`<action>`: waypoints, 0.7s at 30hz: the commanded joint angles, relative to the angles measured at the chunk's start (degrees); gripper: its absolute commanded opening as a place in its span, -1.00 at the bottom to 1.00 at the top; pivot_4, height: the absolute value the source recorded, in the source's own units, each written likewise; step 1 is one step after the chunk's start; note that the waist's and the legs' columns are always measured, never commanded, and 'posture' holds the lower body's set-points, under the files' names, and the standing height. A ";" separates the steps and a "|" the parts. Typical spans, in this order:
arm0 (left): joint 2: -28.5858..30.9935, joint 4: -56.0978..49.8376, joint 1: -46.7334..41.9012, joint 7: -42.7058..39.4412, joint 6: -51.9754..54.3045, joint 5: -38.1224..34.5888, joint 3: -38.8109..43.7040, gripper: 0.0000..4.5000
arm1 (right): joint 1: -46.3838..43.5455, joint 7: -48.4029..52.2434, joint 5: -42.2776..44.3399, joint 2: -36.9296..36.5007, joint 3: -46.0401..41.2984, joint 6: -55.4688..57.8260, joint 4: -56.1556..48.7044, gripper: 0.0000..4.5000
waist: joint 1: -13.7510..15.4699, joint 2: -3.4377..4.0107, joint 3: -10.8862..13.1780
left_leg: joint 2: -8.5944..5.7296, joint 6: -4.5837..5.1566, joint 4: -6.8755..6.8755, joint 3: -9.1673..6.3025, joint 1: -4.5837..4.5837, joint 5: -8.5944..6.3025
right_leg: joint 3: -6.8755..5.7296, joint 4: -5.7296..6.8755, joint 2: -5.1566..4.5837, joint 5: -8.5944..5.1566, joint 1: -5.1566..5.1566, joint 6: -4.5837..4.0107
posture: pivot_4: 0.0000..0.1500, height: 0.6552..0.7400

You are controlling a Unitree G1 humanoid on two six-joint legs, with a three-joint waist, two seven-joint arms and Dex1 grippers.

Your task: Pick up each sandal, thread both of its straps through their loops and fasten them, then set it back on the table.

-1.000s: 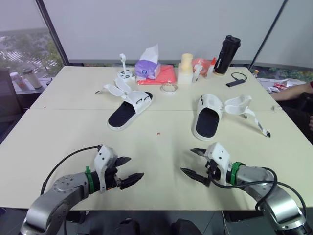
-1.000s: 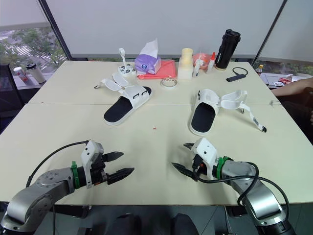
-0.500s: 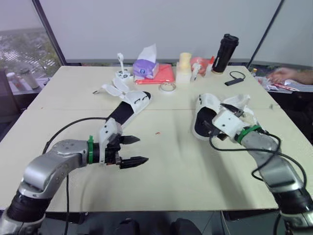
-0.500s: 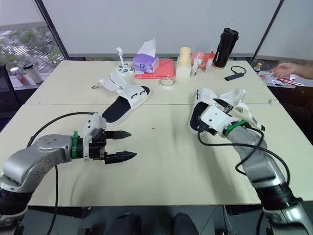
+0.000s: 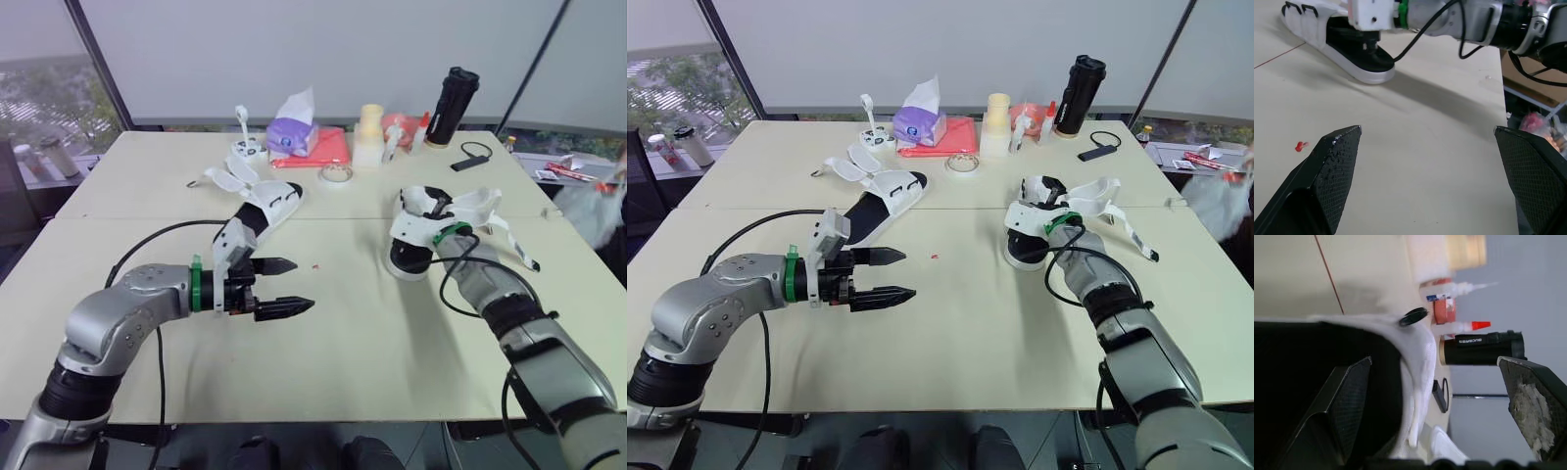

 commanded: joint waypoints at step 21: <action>0.31 -2.73 2.05 5.02 -0.37 -2.71 3.69 1.00 | -13.40 -11.33 -6.34 0.68 6.51 -13.30 17.98 -0.98 | -0.57 0.07 0.04 | -0.01 -0.09 0.00 -0.01 0.03 0.05 | 0.00 0.08 -0.03 0.01 0.00 0.00 | 1.00 1.00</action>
